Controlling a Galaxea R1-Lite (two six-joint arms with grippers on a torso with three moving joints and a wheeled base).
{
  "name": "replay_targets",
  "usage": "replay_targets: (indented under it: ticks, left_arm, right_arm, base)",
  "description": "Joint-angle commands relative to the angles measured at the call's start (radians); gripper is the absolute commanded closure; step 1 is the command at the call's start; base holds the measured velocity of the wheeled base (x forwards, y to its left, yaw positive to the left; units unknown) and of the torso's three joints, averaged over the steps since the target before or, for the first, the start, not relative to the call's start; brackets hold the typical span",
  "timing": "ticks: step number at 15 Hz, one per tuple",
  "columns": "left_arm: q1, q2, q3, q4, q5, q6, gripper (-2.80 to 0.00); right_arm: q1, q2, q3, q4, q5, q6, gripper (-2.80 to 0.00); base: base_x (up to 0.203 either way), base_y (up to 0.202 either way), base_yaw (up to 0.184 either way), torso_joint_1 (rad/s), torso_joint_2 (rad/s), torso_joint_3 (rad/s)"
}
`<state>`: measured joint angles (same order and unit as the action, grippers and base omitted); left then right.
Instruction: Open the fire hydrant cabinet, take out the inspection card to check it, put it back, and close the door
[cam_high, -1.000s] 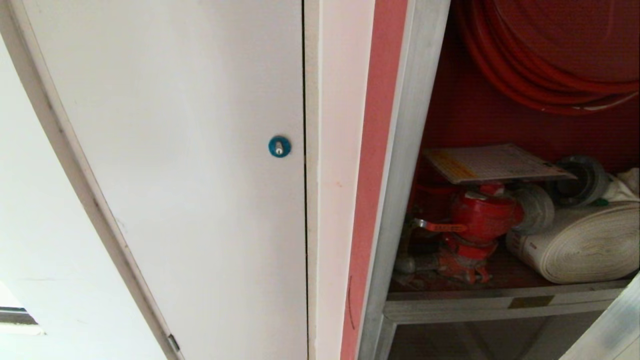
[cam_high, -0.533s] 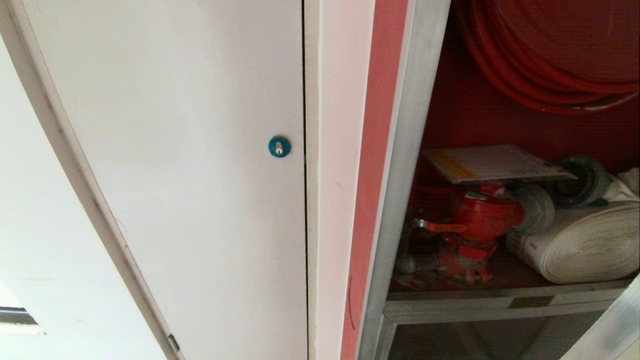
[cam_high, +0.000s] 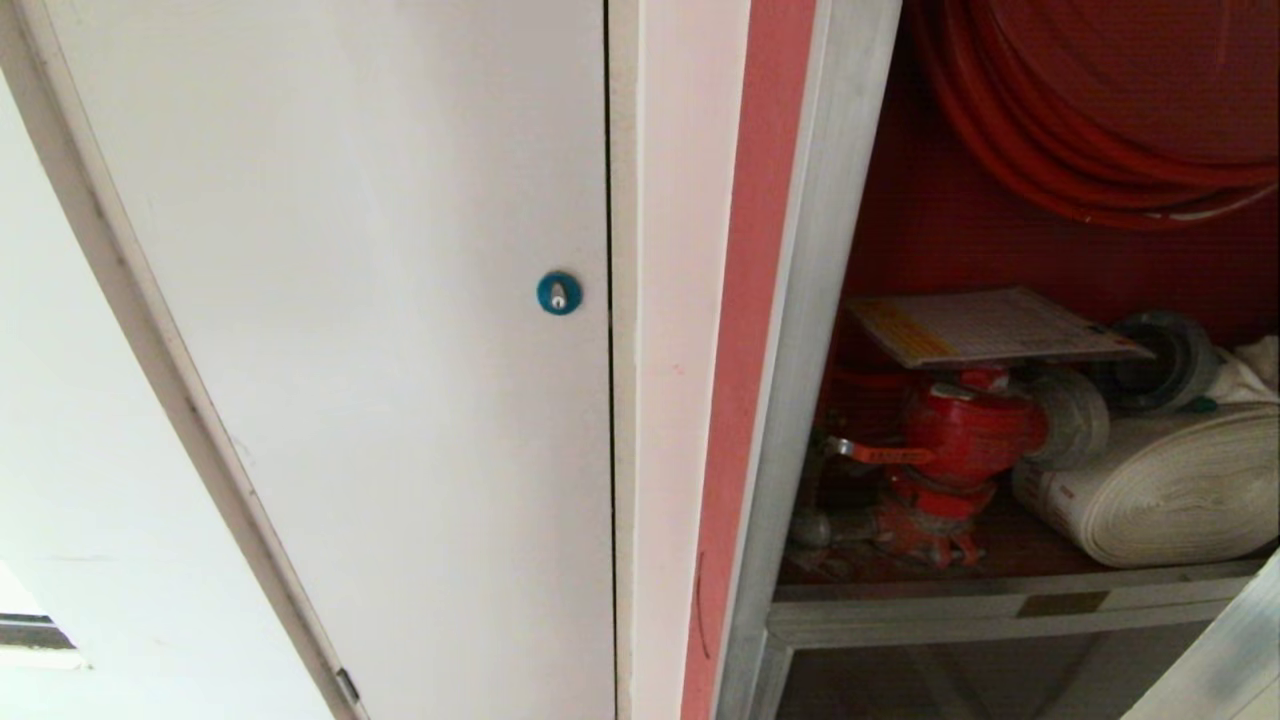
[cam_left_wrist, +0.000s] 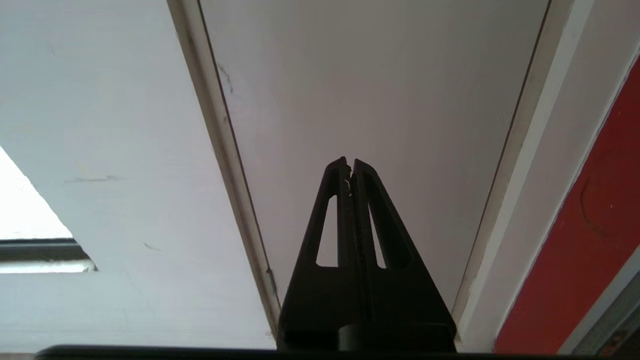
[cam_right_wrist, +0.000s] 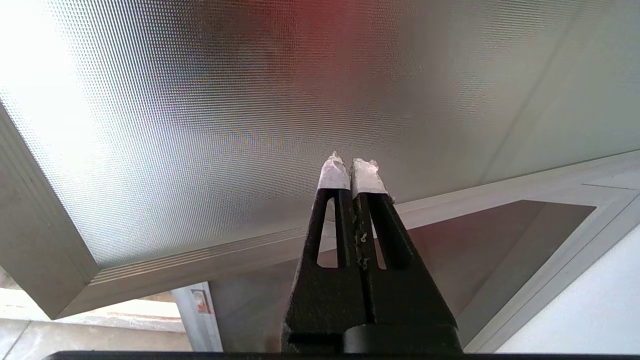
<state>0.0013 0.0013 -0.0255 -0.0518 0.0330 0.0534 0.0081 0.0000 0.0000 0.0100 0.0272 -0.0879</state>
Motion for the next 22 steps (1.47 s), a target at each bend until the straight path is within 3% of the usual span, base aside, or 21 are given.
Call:
replay_targets:
  ticks: [1, 3, 22]
  left_arm:
    - [0.0, 0.0, 0.017, 0.0, -0.009, 0.0, 0.0]
    - [0.0, 0.0, 0.027, 0.013, -0.038, 0.0, 0.0]
    - [0.0, 0.0, 0.027, 0.047, -0.039, -0.006, 0.0]
  right_arm:
    - [0.001, 0.002, 0.0, -0.001, 0.0, 0.0, 0.0]
    - [0.0, 0.002, 0.0, 0.0, 0.0, 0.0, 0.0]
    - [0.0, 0.002, 0.0, 0.001, 0.0, -0.001, 0.0]
  base:
    - [0.0, 0.0, 0.0, 0.0, 0.0, 0.0]
    - [0.0, 0.0, 0.0, 0.0, 0.0, 0.0]
    - [0.0, 0.0, 0.0, 0.0, 0.0, 0.0]
